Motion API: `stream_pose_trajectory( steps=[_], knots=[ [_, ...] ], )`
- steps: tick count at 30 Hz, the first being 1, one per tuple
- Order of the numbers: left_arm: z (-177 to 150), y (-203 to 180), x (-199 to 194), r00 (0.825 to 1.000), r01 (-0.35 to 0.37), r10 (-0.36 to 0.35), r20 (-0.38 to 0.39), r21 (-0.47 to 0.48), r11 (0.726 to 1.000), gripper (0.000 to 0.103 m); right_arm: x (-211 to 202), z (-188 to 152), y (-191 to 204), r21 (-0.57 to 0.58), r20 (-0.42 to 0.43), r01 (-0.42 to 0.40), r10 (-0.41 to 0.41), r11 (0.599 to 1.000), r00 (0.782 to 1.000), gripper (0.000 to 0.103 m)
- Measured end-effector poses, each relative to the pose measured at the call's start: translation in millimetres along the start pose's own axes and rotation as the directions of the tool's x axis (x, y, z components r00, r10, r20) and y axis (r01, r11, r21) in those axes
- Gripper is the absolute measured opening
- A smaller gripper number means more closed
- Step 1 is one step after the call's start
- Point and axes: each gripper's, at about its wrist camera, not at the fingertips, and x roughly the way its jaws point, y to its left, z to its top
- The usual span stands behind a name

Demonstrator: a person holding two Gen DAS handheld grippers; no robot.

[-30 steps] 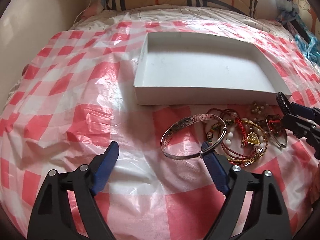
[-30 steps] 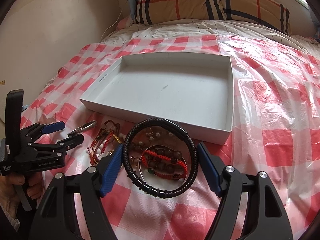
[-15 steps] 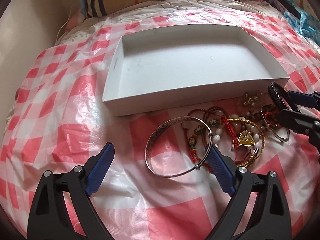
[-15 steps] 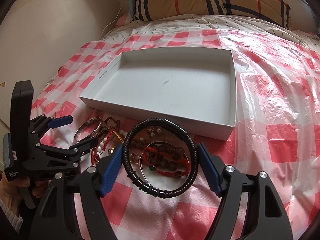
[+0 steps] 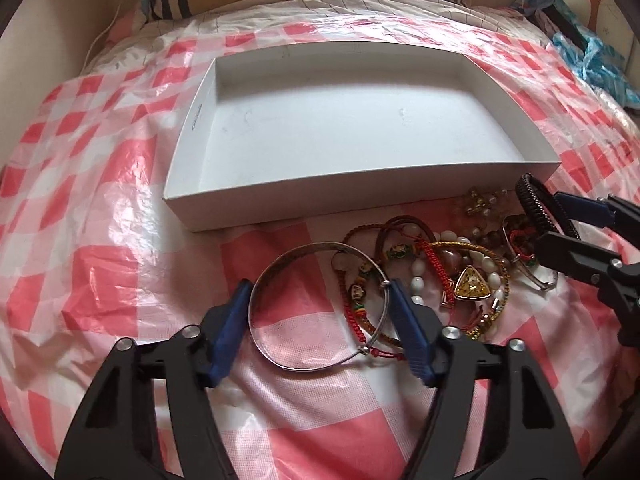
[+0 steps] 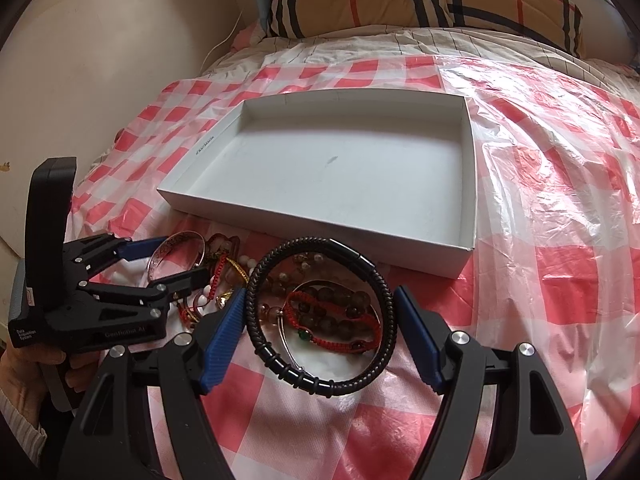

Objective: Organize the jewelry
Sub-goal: 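Lift the silver bangle with the left tool while the right tool lifts the black bracelet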

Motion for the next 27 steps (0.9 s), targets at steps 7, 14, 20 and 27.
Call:
stream_pose_trajectory(
  steps=[7,14,20,27],
  knots=[
    [-6,5,-7,1.000,-0.005,0.006,0.012,-0.004,1.000,0.064,-3,0,-2,0.008,0.009,-0.004,0.004,1.000,1.000,0.071],
    [-7,11,-24,0.998,0.007,-0.005,0.066,-0.030,1.000,0.064,-8,1,-4,0.013,0.027,-0.010,0.009,1.000,1.000,0.071],
    [1,6,-37,0.992,0.029,-0.024,0.121,-0.041,0.999,0.064,-13,3,-1,-0.001,0.049,0.009,-0.009,1.000,0.999,0.071],
    [22,-7,-44,0.984,0.030,-0.022,0.174,-0.043,0.999,0.064,-16,14,0,-0.026,0.101,0.055,-0.052,0.998,0.994,0.071]
  ],
)
